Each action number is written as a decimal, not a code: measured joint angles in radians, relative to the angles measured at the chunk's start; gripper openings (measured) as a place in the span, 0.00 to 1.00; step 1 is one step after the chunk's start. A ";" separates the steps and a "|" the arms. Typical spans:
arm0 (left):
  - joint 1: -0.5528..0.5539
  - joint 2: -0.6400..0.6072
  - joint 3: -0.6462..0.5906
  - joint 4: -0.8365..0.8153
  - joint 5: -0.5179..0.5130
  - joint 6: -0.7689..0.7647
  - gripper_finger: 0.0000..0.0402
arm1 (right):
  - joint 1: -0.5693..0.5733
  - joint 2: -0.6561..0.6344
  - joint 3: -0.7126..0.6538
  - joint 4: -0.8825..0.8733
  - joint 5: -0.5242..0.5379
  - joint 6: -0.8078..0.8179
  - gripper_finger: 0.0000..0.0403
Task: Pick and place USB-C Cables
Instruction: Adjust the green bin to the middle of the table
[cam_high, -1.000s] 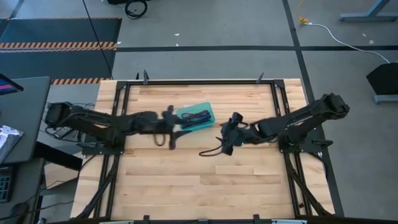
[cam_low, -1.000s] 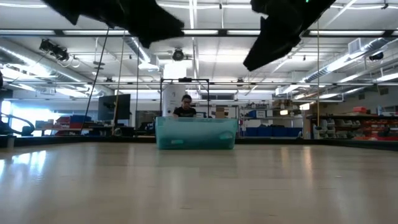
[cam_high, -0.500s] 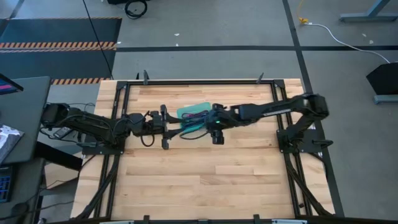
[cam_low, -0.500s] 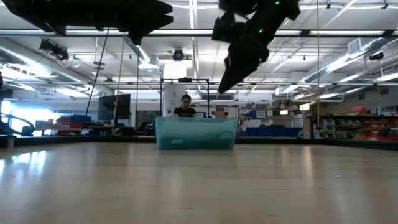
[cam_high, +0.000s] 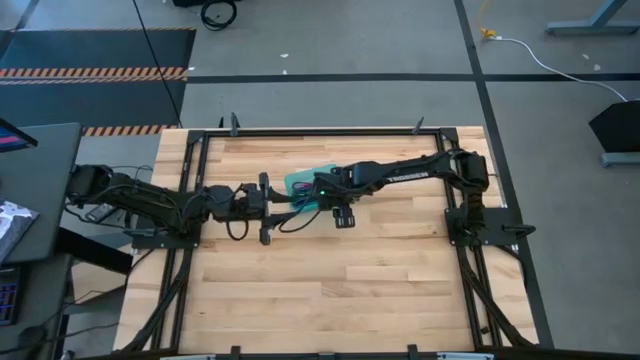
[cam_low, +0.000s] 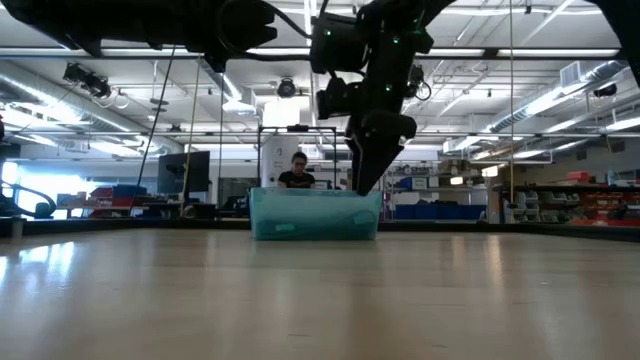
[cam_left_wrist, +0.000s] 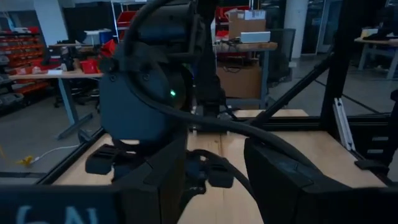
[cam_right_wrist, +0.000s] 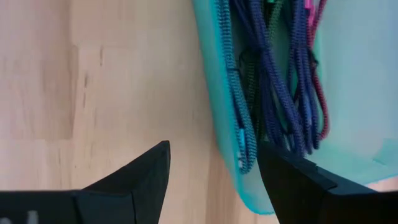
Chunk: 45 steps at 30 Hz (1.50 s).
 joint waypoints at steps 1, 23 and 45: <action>0.000 0.000 0.000 -0.003 0.000 0.000 0.43 | -0.004 -0.002 -0.002 0.003 0.000 0.003 0.61; 0.000 -0.042 0.001 -0.067 0.003 -0.002 0.43 | 0.073 -0.002 -0.053 -0.053 -0.081 0.170 0.61; 0.000 -0.047 0.001 -0.070 0.002 -0.009 0.43 | 0.170 -0.002 -0.053 -0.076 -0.022 0.226 0.05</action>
